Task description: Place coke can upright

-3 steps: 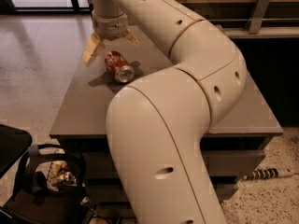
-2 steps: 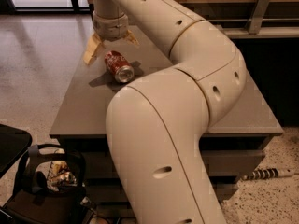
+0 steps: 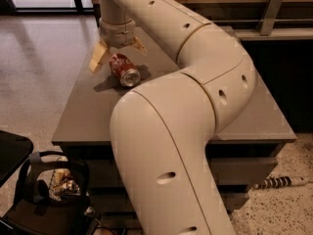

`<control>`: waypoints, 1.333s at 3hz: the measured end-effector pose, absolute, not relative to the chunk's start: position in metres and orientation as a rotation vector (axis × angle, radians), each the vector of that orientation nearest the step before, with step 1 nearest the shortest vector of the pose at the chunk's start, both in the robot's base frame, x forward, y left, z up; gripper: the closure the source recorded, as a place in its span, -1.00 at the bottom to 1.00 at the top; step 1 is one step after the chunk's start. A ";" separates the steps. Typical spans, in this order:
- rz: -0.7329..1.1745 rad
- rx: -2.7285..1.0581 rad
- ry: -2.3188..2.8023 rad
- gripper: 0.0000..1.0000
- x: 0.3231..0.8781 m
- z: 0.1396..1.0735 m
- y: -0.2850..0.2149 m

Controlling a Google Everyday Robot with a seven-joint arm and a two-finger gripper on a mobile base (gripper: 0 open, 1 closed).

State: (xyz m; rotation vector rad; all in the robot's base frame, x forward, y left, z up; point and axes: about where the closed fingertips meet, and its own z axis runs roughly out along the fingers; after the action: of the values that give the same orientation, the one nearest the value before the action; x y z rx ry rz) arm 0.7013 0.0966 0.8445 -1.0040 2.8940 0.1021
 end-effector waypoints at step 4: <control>0.115 -0.969 2.922 0.23 0.706 0.817 0.095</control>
Offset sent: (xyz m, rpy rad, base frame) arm -0.0274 -0.0274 -0.0288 -0.0767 0.1401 -0.0296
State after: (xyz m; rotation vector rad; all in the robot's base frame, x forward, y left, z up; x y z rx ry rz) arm 0.7059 0.0950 0.8168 -0.9695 2.9218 0.1149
